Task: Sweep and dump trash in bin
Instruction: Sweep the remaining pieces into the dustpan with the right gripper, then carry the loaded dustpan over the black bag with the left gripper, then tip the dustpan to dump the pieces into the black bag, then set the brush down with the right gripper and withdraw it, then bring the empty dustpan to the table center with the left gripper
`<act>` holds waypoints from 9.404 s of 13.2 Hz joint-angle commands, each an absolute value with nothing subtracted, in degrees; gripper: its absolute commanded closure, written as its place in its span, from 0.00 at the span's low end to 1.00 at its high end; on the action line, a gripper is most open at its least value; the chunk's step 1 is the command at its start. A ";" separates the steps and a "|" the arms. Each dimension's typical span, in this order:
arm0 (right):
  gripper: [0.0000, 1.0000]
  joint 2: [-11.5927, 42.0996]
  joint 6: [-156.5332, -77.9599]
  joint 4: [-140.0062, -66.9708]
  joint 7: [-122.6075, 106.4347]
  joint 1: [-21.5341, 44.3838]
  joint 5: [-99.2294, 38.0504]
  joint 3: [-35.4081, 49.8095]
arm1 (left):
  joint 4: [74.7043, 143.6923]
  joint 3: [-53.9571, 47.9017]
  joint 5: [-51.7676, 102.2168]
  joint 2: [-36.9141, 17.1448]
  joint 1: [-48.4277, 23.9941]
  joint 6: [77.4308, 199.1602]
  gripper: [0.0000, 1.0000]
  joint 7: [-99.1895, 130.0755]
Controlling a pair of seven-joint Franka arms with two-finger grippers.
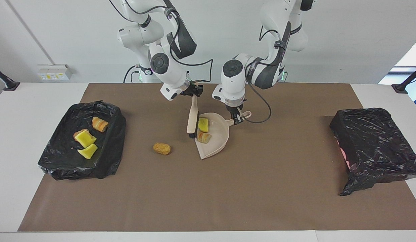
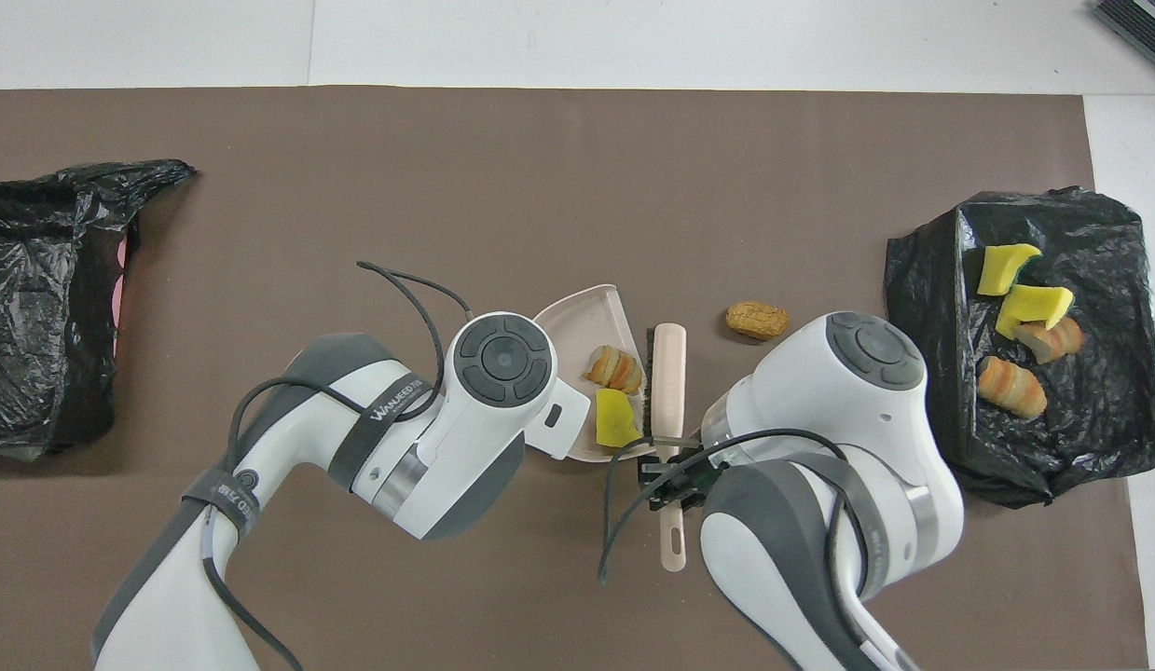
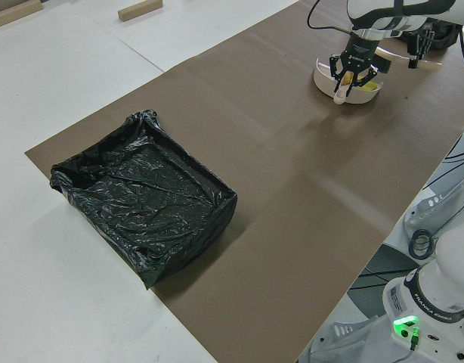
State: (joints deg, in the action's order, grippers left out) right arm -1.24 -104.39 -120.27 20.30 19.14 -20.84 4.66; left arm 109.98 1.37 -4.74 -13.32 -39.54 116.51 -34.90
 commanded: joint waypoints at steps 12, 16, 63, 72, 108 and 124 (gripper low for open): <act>1.00 13.35 -105.90 -112.40 6.15 8.87 15.04 5.10 | 113.38 1.41 -4.75 -11.07 -38.23 116.98 1.00 -34.72; 1.00 13.71 -106.17 -113.29 6.06 11.06 3.98 5.97 | 113.81 1.41 -4.75 -10.81 -37.88 116.89 1.00 -34.72; 0.00 2.37 -118.48 -130.17 41.31 39.55 -16.44 6.24 | 75.58 2.02 -31.15 -19.43 21.45 109.95 1.00 -100.73; 0.00 3.16 -118.56 -116.73 39.99 25.33 -7.39 5.71 | 81.30 2.11 -54.64 -18.37 18.46 110.66 1.00 -99.49; 0.00 -5.99 -84.99 -91.61 -1.58 5.28 -0.70 -8.26 | 81.92 0.35 0.08 -24.24 -33.12 98.06 1.00 14.55; 0.00 -5.01 -85.08 -91.41 -2.02 5.36 0.26 -8.17 | 69.60 0.53 4.31 -39.20 -37.53 108.89 1.00 29.36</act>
State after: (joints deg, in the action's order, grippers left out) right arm -5.05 -85.59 -91.69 -0.41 5.80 -0.39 -8.35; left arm 70.32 -0.45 3.56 -39.06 -36.45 108.64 29.14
